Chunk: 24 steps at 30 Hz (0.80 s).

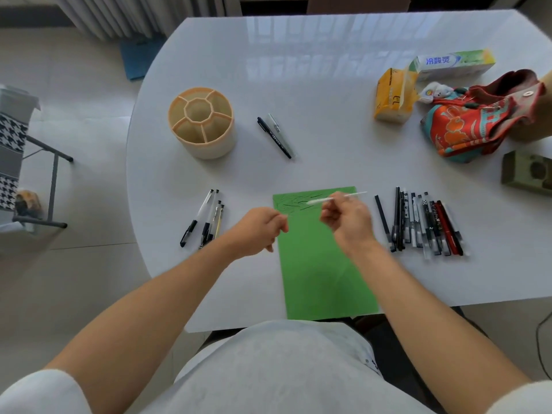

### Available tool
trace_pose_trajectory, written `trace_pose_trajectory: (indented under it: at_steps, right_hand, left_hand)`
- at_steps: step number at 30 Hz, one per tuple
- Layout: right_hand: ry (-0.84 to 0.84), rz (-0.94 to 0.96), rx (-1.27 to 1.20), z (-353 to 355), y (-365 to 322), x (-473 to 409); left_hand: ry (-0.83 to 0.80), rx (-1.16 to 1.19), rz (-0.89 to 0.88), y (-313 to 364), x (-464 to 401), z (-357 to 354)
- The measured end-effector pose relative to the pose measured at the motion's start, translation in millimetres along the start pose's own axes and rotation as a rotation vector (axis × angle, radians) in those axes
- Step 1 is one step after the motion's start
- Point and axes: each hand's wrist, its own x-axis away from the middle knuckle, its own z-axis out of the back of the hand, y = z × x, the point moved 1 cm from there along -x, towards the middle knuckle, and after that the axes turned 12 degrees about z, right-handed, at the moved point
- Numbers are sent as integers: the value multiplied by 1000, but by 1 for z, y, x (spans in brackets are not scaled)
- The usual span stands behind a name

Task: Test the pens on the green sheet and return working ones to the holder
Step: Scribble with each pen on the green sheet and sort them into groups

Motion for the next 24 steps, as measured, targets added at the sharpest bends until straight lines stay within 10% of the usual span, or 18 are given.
trace_pose_trajectory:
  at_steps: [3, 7, 12, 24]
  right_hand:
    - [77, 75, 169, 43, -21, -22]
    - [-44, 154, 423, 37, -10, -19]
    - [-63, 271, 673, 8, 19, -10]
    - [-127, 324, 940, 6, 27, -18]
  left_hand:
    - [52, 96, 113, -33, 4, 15]
    - [254, -324, -71, -41, -6, 3]
    - [210, -604, -316, -28, -22, -29]
    - [167, -668, -251, -32, -28, -33]
